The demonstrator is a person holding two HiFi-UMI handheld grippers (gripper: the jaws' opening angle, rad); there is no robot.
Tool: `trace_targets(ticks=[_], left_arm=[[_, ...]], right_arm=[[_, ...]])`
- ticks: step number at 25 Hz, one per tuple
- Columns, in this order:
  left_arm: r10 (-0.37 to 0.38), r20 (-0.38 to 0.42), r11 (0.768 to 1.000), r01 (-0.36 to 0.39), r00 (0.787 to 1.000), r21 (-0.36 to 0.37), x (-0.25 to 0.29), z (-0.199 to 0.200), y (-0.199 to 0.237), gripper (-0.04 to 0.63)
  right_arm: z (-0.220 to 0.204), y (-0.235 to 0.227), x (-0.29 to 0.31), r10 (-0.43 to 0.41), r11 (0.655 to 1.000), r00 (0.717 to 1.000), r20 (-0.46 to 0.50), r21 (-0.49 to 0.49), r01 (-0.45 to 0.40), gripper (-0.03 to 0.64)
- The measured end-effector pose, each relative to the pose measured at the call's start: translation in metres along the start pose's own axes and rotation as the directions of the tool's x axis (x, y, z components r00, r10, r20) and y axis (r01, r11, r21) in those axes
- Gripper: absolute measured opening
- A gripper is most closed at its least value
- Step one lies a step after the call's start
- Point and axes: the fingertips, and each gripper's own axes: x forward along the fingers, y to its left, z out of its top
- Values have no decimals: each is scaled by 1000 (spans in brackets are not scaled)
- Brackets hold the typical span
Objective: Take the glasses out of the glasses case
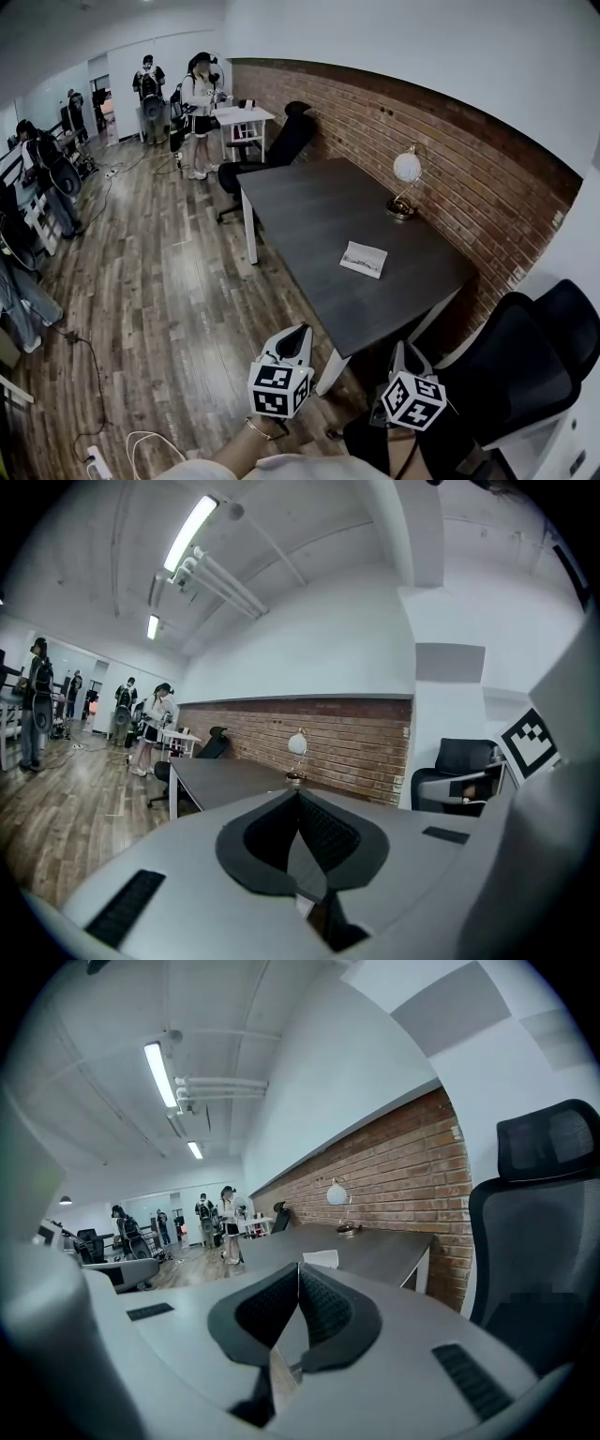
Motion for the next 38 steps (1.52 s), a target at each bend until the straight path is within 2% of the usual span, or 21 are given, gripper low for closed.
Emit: trace_targets(ticks=[12, 23, 31, 38], left_arm=[[19, -29, 1000, -20, 999, -18, 32, -13, 27, 17], [-50, -5, 999, 50, 999, -16, 122, 14, 64, 17], [-101, -30, 995, 101, 994, -26, 190, 29, 100, 17], [-158, -46, 987, 157, 986, -7, 248, 43, 131, 17]], right_arm=[[-15, -1, 41, -3, 1000, 999, -50, -6, 2, 34], [12, -3, 122, -63, 998, 998, -22, -3, 63, 34], [25, 3, 185, -116, 993, 992, -45, 0, 116, 34], [38, 13, 241, -162, 987, 986, -40, 13, 162, 34]])
